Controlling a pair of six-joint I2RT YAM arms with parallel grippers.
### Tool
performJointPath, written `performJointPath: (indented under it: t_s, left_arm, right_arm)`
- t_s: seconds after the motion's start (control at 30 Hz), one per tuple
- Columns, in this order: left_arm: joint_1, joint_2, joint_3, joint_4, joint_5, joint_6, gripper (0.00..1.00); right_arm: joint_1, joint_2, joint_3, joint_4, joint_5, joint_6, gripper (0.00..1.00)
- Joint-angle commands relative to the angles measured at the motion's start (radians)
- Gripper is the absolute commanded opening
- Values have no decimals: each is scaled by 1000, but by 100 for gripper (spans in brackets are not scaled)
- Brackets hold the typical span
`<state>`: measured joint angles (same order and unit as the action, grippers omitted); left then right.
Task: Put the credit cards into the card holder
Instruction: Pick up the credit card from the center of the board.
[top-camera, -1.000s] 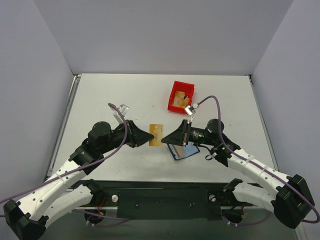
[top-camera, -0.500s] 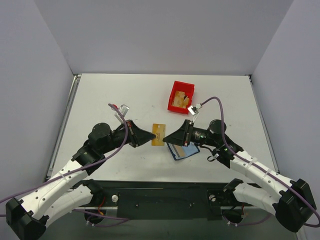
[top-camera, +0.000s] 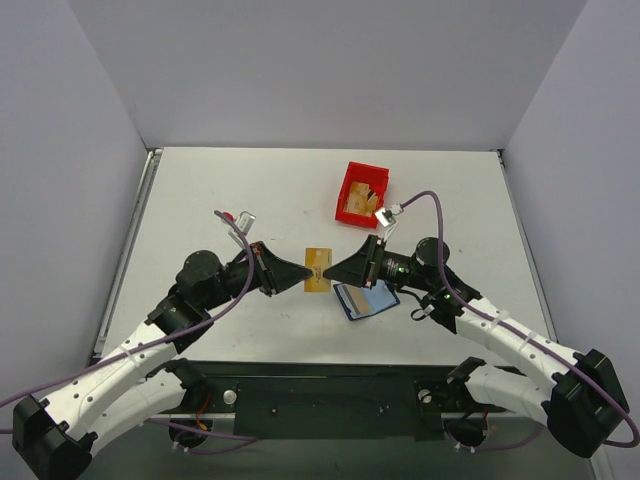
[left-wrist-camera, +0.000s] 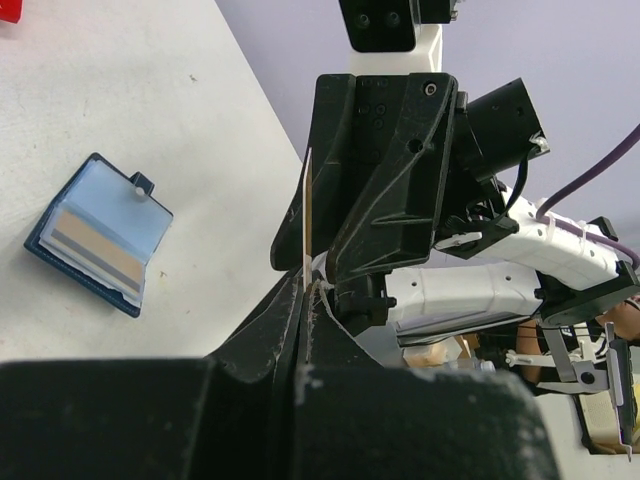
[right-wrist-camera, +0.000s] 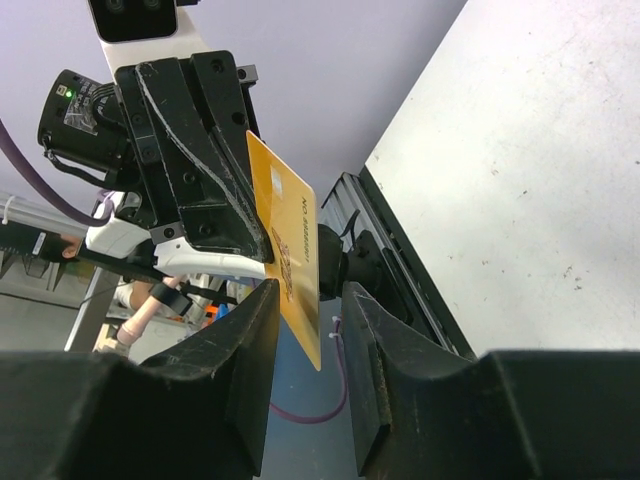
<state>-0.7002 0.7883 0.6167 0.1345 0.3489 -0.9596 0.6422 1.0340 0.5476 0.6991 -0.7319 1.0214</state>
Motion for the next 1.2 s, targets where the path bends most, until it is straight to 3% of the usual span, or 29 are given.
performJointPath:
  t_s: [0.0,0.57,0.63,0.73,0.87,0.93,1.0,1.17]
  left_arm:
    - [4,-14,-2,79,6,-16,0]
    - [2,14,-3,93,21,-19,0]
    - [4,14,-2,93,21,-19,0]
    - [4,20,5,76,21,-13,0]
    - [4,31,20,39,2,10,35]
    - [2,35,38,-4,-19,36,46]
    - [2,46,66,-55,-47,70,55]
    - [4,126,132,-188,-125,145,59]
  right_arm:
    - [2,0,38,105,-4,2,27]
    - [10,23,51,120,-20,6,20]
    - [8,23,51,119,-17,5,16]
    - [8,23,52,112,-15,0,1]
    - [4,5,60,48,0,-26,0]
    - [-13,-18,66,-33,18,-53,0]
    - [-39,-54,83,-186,67,-105,0]
    - [-87,-57,234,-811,390,-326,0]
